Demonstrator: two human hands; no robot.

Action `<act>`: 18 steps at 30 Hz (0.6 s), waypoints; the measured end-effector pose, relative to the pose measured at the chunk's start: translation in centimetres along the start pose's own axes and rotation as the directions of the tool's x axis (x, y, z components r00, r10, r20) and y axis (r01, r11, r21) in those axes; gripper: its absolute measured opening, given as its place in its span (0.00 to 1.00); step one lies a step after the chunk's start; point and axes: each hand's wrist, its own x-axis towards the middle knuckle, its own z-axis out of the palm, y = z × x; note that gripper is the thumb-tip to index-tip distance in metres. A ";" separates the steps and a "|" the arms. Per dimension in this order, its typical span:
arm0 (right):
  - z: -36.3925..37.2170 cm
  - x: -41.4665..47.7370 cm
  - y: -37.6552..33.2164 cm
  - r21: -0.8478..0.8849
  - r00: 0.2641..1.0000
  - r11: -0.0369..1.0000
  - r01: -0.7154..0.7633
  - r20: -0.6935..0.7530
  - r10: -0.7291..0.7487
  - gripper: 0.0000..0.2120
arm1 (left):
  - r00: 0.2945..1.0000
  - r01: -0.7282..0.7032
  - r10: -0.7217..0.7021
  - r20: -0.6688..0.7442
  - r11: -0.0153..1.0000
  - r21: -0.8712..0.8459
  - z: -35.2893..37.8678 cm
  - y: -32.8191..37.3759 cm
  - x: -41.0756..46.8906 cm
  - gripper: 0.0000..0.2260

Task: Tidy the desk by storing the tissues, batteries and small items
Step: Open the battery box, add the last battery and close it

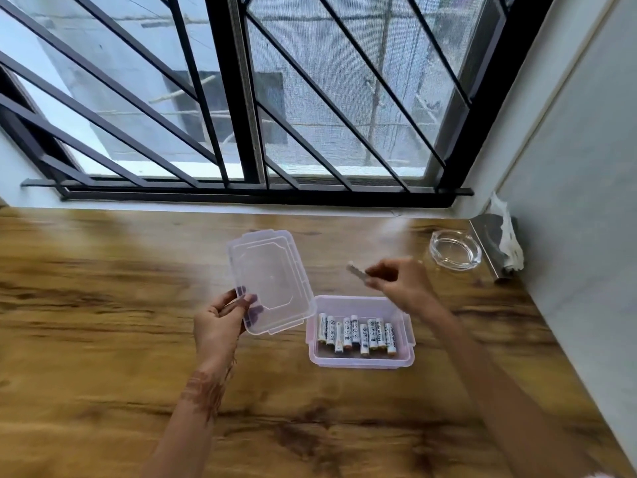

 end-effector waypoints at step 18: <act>1.0 -5.9 1.5 -0.165 0.986 0.979 0.121 0.135 -0.099 0.07 | 0.976 -0.173 0.181 0.124 0.982 -0.076 2.4 1.8 -2.9 0.11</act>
